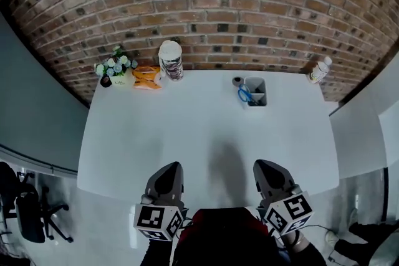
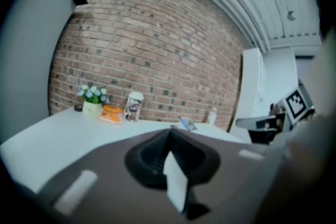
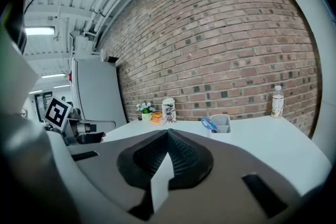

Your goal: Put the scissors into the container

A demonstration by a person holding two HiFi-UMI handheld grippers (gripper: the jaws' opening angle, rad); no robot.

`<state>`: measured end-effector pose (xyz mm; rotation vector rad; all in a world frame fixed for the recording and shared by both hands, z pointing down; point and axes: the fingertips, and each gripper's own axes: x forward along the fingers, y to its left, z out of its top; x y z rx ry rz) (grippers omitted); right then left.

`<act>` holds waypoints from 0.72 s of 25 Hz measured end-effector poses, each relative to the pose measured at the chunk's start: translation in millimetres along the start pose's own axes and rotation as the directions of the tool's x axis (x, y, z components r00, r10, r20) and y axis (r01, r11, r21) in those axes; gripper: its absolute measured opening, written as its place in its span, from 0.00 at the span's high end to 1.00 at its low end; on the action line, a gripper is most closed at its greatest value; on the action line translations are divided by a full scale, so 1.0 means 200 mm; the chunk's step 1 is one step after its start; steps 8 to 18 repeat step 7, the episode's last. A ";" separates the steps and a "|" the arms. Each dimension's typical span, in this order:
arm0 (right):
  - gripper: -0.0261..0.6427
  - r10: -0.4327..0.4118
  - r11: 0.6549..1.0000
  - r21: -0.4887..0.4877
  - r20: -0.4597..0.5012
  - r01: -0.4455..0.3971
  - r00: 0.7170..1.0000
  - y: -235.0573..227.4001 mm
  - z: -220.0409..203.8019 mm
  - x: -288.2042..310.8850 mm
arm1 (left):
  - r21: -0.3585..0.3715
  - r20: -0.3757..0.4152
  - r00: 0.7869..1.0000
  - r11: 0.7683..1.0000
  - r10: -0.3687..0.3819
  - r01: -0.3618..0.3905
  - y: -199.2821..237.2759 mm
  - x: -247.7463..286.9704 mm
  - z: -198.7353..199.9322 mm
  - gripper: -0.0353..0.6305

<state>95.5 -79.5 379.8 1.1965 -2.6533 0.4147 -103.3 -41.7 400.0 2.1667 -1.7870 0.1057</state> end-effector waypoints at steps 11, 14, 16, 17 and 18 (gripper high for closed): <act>0.95 0.071 0.997 -0.002 0.030 -0.071 0.997 0.16 0.01 0.00 | -0.006 0.049 0.997 0.999 0.051 -0.051 0.13 -0.17 0.03 0.94; 0.95 0.071 0.997 -0.002 0.030 -0.071 0.997 0.16 0.01 0.00 | -0.006 0.049 0.997 0.999 0.051 -0.051 0.13 -0.17 0.03 0.94; 0.95 0.071 0.997 -0.002 0.030 -0.071 0.997 0.16 0.01 0.00 | -0.006 0.049 0.997 0.999 0.051 -0.051 0.13 -0.17 0.03 0.94; 0.95 0.071 0.997 -0.002 0.030 -0.071 0.997 0.16 0.01 0.00 | -0.006 0.049 0.997 0.999 0.051 -0.051 0.13 -0.17 0.03 0.94; 0.95 0.071 0.997 -0.002 0.030 -0.071 0.997 0.16 0.01 0.00 | -0.006 0.049 0.997 0.999 0.051 -0.051 0.13 -0.17 0.03 0.94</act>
